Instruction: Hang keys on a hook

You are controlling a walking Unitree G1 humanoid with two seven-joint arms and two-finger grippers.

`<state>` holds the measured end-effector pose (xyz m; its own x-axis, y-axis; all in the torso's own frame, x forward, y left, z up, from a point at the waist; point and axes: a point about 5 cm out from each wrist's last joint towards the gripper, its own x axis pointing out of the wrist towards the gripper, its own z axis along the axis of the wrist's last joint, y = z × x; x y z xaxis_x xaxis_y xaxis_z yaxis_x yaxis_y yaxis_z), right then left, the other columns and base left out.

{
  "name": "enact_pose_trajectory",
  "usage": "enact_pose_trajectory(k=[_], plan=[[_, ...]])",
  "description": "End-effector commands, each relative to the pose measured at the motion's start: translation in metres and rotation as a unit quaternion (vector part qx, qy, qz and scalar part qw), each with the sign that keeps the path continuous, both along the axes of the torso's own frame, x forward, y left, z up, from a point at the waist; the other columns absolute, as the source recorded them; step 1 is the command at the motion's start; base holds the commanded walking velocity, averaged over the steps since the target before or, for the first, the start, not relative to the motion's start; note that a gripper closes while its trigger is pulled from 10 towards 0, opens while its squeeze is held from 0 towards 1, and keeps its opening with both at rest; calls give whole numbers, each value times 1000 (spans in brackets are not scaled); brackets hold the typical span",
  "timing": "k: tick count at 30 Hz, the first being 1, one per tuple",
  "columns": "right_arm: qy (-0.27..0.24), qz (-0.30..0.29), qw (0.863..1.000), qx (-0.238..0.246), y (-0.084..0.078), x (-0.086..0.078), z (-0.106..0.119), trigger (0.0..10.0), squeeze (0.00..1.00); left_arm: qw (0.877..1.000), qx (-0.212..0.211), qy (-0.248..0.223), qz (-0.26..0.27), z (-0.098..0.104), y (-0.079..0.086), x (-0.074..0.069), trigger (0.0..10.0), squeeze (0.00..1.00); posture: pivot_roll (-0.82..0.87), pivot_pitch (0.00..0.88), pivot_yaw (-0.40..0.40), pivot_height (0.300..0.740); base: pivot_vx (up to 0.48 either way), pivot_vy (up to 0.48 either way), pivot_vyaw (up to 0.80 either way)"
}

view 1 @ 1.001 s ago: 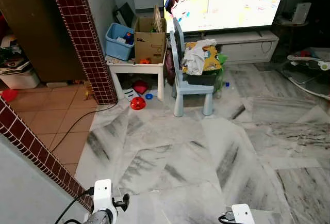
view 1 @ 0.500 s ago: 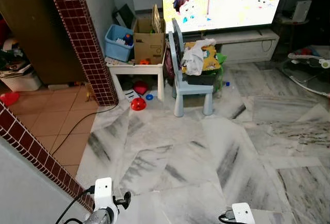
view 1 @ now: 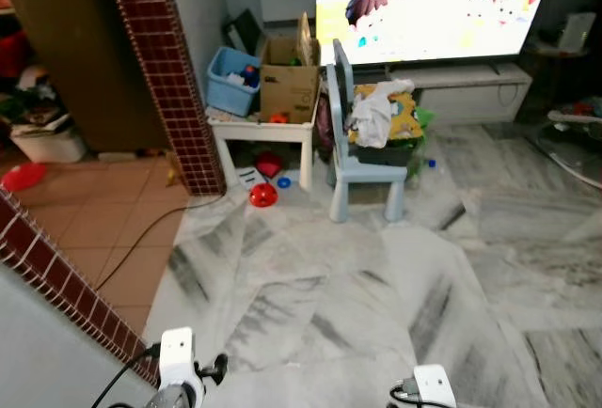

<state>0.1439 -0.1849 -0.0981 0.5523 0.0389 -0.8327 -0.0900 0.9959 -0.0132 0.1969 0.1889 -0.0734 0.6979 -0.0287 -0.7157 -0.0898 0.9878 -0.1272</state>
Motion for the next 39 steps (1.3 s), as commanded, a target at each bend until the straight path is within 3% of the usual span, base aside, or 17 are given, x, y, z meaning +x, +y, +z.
enact_pose_trajectory(k=[1, 23, 39], plan=[[-4, -3, 1000, -4, -4, 4, 2, 10000, 0, 1000, -3, -9, -4, 2, -6, 5, 10000, 0, -47, 0, 39, 740, 461, 0, 0], [-3, -4, 1000, -1, -1, 4, 1, 10000, 0, 1000, 1, -9, -2, 3, -4, 6, 10000, 0, -46, 0, 44, 740, 458, 0, 0], [3, 7, 1000, -18, -6, 0, 1, 10000, 0, 1000, 5, -11, -19, 1, -3, 1, 10000, 0, -44, 0, 45, 740, 0, 0, 0]])
